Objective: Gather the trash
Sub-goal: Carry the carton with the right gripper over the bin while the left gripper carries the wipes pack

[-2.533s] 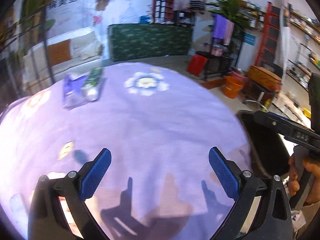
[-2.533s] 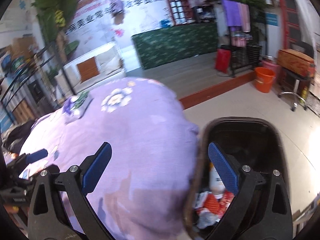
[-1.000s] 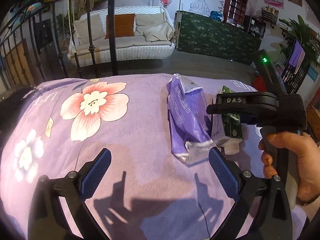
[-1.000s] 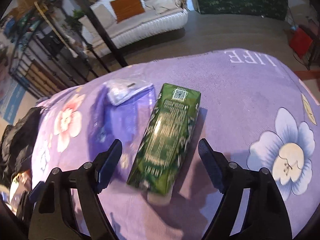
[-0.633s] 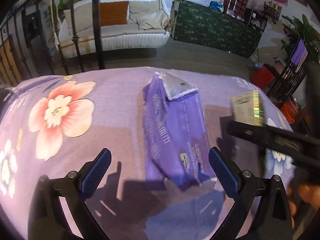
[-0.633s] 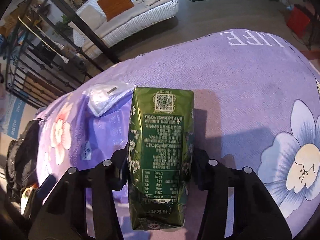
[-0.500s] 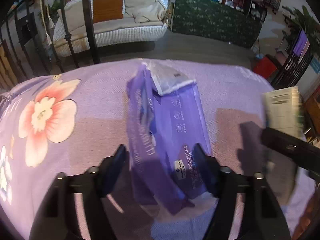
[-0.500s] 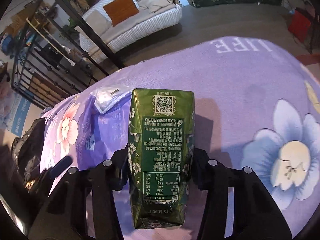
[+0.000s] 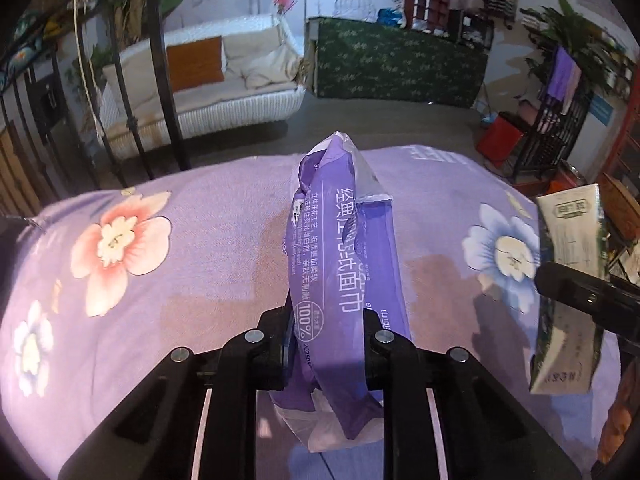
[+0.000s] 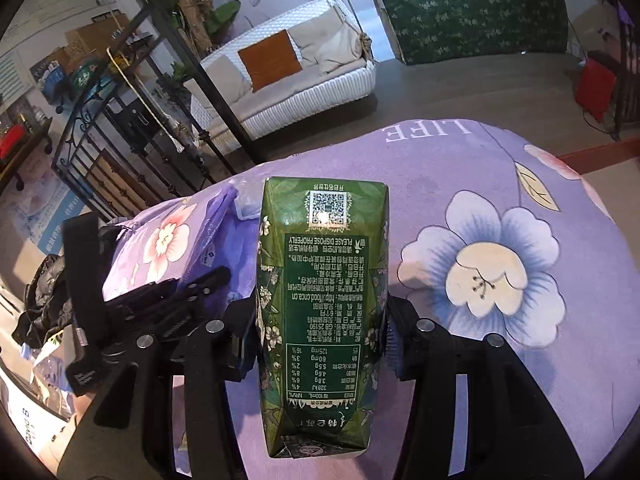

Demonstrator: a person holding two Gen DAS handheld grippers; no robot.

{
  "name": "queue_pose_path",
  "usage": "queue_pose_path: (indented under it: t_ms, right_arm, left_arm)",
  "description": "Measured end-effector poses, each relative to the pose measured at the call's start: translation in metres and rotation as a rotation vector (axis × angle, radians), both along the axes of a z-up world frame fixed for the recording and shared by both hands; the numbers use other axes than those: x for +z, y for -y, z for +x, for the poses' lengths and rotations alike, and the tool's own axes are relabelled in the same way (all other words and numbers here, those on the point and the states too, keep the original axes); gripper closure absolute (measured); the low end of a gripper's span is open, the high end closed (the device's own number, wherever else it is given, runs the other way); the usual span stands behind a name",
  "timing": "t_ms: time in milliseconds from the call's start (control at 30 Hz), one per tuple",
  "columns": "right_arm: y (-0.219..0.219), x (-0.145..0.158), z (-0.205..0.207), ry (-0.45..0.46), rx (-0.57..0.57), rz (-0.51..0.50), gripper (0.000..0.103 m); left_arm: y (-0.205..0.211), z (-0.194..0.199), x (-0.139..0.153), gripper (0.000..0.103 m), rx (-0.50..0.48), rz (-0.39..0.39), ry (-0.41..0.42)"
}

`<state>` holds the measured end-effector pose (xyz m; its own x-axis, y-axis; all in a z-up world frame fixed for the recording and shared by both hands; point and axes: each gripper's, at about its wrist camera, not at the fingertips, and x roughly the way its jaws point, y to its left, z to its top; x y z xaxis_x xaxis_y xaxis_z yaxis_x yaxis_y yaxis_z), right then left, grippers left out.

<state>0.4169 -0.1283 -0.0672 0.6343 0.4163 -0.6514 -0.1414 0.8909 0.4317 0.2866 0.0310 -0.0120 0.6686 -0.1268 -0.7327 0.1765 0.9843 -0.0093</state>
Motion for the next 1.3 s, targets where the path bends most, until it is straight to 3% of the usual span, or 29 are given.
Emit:
queue_pose_path:
  t_ms: [200,367,567,800,1300]
  right_arm:
    - [0.004,0.014,-0.052,0.08,0.023,-0.05,0.053]
    - [0.016,0.02,-0.099,0.097,0.025,-0.031,0.053]
    - [0.035,0.027,-0.149,0.126,-0.004,-0.014,0.053]
    - [0.063,0.039,-0.217,0.21,-0.069,-0.087,0.053]
    - [0.146,0.018,-0.312,0.177,-0.25,-0.04,0.053]
  left_arm:
    - [0.0,-0.051,0.017,0.084,-0.035,-0.041,0.037]
    - [0.009,-0.085,0.023,0.084,-0.061,-0.048,0.062]
    - [0.025,-0.122,0.027,0.084,-0.102,-0.067,0.077]
    - [0.044,-0.16,0.025,0.084,-0.163,-0.117,0.075]
    - [0.102,-0.207,0.012,0.084,-0.284,-0.18,0.045]
